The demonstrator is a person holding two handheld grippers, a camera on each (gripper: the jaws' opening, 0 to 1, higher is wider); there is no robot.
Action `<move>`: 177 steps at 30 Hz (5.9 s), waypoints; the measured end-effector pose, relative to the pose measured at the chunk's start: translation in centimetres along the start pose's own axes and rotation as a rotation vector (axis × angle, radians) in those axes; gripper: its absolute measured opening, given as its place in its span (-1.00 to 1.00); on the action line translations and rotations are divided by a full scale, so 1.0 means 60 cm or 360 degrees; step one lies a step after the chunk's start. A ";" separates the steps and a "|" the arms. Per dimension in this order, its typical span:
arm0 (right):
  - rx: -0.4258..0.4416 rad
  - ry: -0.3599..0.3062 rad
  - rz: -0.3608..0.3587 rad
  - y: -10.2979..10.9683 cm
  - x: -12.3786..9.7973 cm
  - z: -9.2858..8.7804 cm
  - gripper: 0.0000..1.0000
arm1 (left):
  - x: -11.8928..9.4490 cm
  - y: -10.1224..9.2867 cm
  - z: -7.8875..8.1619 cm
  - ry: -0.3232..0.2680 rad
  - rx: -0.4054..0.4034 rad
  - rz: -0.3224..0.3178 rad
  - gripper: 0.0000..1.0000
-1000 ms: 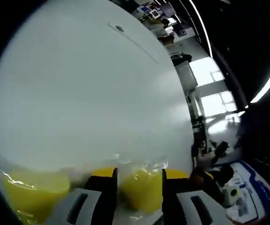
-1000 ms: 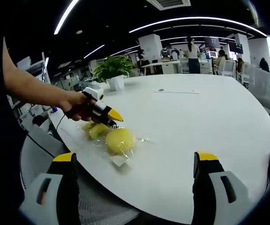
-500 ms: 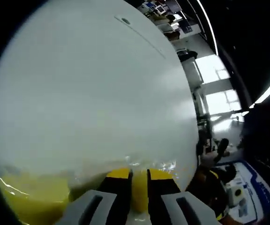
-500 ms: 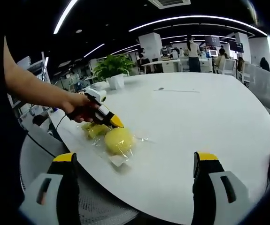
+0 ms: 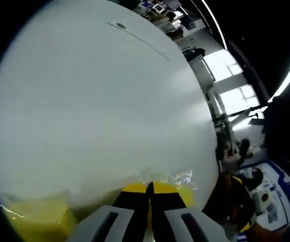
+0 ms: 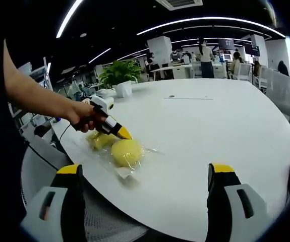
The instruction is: Compare the silicone blocks by pressing each to a similar depth, holding the contact briefly, and releasing to observe deformation and rebound differences across the visible hardness samples.
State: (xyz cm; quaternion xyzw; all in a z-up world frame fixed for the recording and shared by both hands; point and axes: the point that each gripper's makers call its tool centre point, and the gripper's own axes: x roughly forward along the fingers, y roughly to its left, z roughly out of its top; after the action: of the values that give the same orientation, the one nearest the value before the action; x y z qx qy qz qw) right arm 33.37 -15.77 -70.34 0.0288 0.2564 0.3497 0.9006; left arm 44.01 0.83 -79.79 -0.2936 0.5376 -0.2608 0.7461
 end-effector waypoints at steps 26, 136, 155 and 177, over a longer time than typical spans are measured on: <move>-0.0050 -0.0008 0.0003 0.008 -0.008 0.005 0.93 | -0.037 -0.069 0.031 -0.0198 0.0053 -0.0122 -1.00; -0.0376 -0.0680 0.0780 0.132 -0.022 0.383 0.92 | -0.412 -0.518 0.066 -0.0908 0.1240 -0.0723 -1.00; -0.0345 -0.0738 0.1116 0.185 -0.028 0.403 0.14 | -0.405 -0.532 0.047 -0.0877 0.1134 -0.0840 -1.00; -0.0323 -0.0672 0.1223 0.199 -0.037 0.391 -0.45 | -0.401 -0.533 0.032 -0.0864 0.1119 -0.0824 -1.00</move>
State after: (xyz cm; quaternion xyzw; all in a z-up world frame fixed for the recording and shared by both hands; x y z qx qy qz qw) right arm 35.96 -5.23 -46.24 0.1041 0.0019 0.6687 0.7362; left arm 36.63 -4.02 -40.72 -0.2057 0.1141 -0.5165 0.8234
